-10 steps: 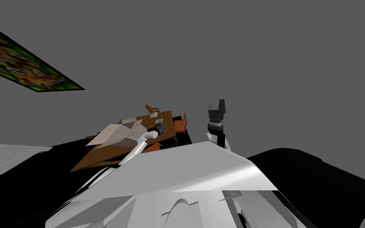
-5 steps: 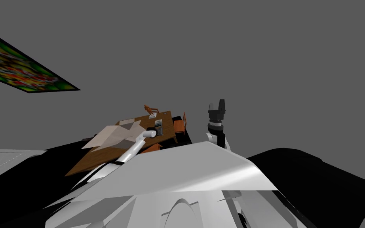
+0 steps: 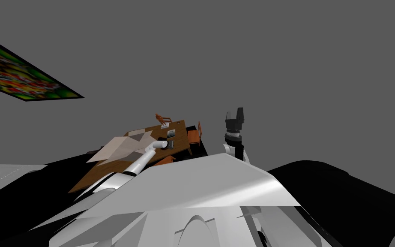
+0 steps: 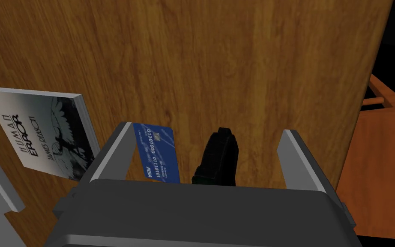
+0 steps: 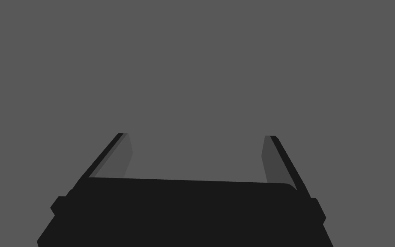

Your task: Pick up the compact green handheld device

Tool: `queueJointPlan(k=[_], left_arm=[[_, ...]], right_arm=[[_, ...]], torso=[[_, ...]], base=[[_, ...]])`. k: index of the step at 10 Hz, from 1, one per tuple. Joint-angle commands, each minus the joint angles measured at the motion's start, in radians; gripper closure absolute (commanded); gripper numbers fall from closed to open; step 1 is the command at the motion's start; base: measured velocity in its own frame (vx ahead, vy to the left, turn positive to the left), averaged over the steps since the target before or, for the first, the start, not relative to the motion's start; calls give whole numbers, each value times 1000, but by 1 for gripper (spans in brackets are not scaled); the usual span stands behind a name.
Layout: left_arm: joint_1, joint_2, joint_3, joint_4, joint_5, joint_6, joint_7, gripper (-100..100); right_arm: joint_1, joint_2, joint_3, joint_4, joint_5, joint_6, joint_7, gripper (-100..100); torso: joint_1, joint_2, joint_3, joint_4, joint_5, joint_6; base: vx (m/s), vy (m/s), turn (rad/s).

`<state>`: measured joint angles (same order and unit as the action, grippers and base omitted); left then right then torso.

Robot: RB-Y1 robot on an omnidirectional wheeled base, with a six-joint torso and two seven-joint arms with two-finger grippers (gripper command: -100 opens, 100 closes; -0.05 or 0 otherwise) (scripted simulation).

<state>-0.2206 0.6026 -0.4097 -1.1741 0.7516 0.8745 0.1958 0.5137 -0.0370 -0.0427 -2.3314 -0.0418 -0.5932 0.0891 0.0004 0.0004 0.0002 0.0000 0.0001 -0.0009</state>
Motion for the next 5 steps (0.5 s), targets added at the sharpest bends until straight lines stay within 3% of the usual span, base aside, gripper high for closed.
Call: queueJointPlan(k=[1,2,4,5], left_arm=[[-32,22,-14,50,24,48,5,-100],[-32,22,-14,52,24,48,5,-100],[-74,58,-35,112,57,118,17,-100],[-74,58,-35,123,57,119,17,-100]], right_arm=[[0,0,0,0,0,0,0,0],[0,0,0,0,0,0,0,0],[0,0,0,0,0,0,0,0],[0,0,0,0,0,0,0,0]], torso=[[0,0,0,0,0,0],[0,0,0,0,0,0],[0,0,0,0,0,0],[0,0,0,0,0,0]], base=[[-3,8,-23],[-1,4,-11],[-2,7,-19],[-2,6,-19]])
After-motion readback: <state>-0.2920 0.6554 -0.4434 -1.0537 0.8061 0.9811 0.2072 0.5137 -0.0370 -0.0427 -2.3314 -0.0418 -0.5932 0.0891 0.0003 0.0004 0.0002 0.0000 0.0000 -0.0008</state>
